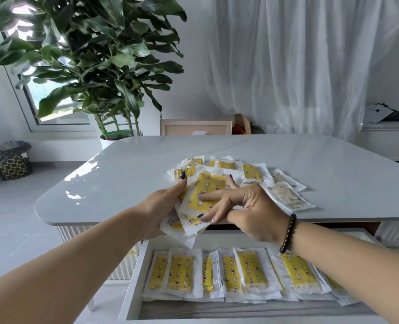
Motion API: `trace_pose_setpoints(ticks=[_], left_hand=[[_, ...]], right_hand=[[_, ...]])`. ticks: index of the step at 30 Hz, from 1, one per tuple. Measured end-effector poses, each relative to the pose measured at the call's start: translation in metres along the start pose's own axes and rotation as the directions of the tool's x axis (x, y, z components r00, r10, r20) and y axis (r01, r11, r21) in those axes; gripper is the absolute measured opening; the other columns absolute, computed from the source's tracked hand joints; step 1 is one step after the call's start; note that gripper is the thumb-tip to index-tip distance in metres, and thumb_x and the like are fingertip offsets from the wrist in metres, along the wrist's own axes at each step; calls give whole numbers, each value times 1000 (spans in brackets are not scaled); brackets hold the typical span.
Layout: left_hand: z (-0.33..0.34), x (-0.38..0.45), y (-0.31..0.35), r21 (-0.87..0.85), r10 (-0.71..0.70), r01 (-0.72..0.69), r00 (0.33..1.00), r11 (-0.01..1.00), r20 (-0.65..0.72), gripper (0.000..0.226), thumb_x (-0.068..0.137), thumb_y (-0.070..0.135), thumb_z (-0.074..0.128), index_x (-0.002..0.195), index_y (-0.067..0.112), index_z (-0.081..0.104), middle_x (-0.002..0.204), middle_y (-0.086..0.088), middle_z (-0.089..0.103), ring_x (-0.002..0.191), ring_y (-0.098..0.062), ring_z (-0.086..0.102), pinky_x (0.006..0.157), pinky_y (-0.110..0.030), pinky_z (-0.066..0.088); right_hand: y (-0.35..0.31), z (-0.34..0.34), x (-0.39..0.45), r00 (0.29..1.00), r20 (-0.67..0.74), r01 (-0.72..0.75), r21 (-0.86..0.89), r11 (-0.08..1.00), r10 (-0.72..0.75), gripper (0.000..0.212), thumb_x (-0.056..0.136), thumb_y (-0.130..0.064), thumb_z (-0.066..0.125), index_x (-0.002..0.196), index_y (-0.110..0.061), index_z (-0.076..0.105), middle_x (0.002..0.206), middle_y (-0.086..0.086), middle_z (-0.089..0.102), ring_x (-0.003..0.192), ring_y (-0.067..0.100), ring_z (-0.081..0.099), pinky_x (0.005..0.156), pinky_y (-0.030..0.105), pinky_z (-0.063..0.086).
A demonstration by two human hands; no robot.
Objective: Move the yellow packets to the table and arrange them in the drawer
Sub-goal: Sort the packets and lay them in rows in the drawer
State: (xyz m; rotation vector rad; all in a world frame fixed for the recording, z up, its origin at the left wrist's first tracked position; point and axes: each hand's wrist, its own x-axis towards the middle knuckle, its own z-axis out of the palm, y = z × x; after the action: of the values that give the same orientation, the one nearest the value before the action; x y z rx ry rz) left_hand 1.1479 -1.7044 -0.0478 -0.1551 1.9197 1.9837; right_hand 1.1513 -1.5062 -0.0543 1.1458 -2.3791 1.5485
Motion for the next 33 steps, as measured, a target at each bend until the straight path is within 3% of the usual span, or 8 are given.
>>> trace_pose_setpoints(ticks=[4, 9, 11, 15, 19, 23, 30, 33], left_hand=[[4, 0, -1, 34, 39, -40, 998, 999, 39, 52, 96, 53, 36, 101, 10, 66, 83, -13, 73, 69, -25, 69, 61, -33, 56], [9, -3, 1, 98, 76, -90, 987, 991, 143, 54, 80, 61, 45, 105, 18, 68, 96, -14, 74, 82, -28, 71, 63, -36, 60], [13, -4, 1, 142, 103, -125, 983, 982, 152, 52, 75, 59, 53, 102, 17, 70, 100, -17, 73, 83, -31, 70, 66, -39, 59], [19, -1, 1, 136, 175, -183, 982, 974, 63, 38, 91, 44, 53, 95, 10, 71, 85, -12, 74, 66, -23, 71, 55, -33, 59], [21, 7, 1, 76, 319, -312, 942, 947, -104, 35, 93, 40, 53, 87, 11, 72, 81, -7, 76, 69, -20, 72, 63, -30, 57], [24, 13, 2, 125, 409, -393, 899, 911, -154, 35, 94, 40, 51, 85, 14, 74, 91, -9, 76, 93, -33, 69, 88, -45, 55], [13, 18, 3, 327, 470, -410, 874, 851, -126, 13, 92, 29, 59, 89, 20, 68, 85, 4, 74, 79, -16, 71, 73, -27, 58], [3, 20, 2, 391, 467, -393, 877, 832, -113, 26, 85, 41, 63, 92, 17, 71, 87, -7, 74, 78, -24, 68, 70, -34, 54]], right_hand=[[-8, -4, 1, 997, 39, -67, 118, 991, 63, 28, 68, 22, 48, 54, 3, 63, 66, 7, 73, 94, 14, 71, 119, 26, 6], [-9, -17, 1, 995, 16, -102, 175, 979, 101, 27, 60, 15, 41, 52, 1, 62, 55, 13, 66, 75, 16, 72, 97, 10, 41], [-9, -19, 0, 996, 27, -89, 131, 987, 86, 23, 58, 13, 41, 52, 5, 62, 56, 20, 66, 72, 16, 71, 105, 12, 34], [-7, -16, -2, 984, -148, -77, 172, 982, 103, 23, 64, 5, 47, 65, -3, 69, 80, 16, 72, 89, 13, 68, 87, 16, 48], [3, -13, 3, 795, -493, -211, 323, 922, 355, 33, 64, -23, 57, 96, -16, 65, 99, 2, 67, 94, 16, 62, 88, 33, 50], [7, -3, 8, 732, -224, -430, 581, 691, 644, 61, 73, -53, 71, 119, -17, 54, 112, 5, 62, 85, 22, 63, 63, 31, 51], [18, -11, 12, 751, -375, -451, 308, 838, 543, 9, 85, -12, 69, 93, -11, 66, 93, 2, 70, 82, 12, 65, 59, 21, 54], [23, -27, 24, 791, -463, -400, 102, 911, 399, 18, 81, -8, 73, 93, -20, 67, 82, -10, 65, 74, 5, 60, 70, 26, 55]])
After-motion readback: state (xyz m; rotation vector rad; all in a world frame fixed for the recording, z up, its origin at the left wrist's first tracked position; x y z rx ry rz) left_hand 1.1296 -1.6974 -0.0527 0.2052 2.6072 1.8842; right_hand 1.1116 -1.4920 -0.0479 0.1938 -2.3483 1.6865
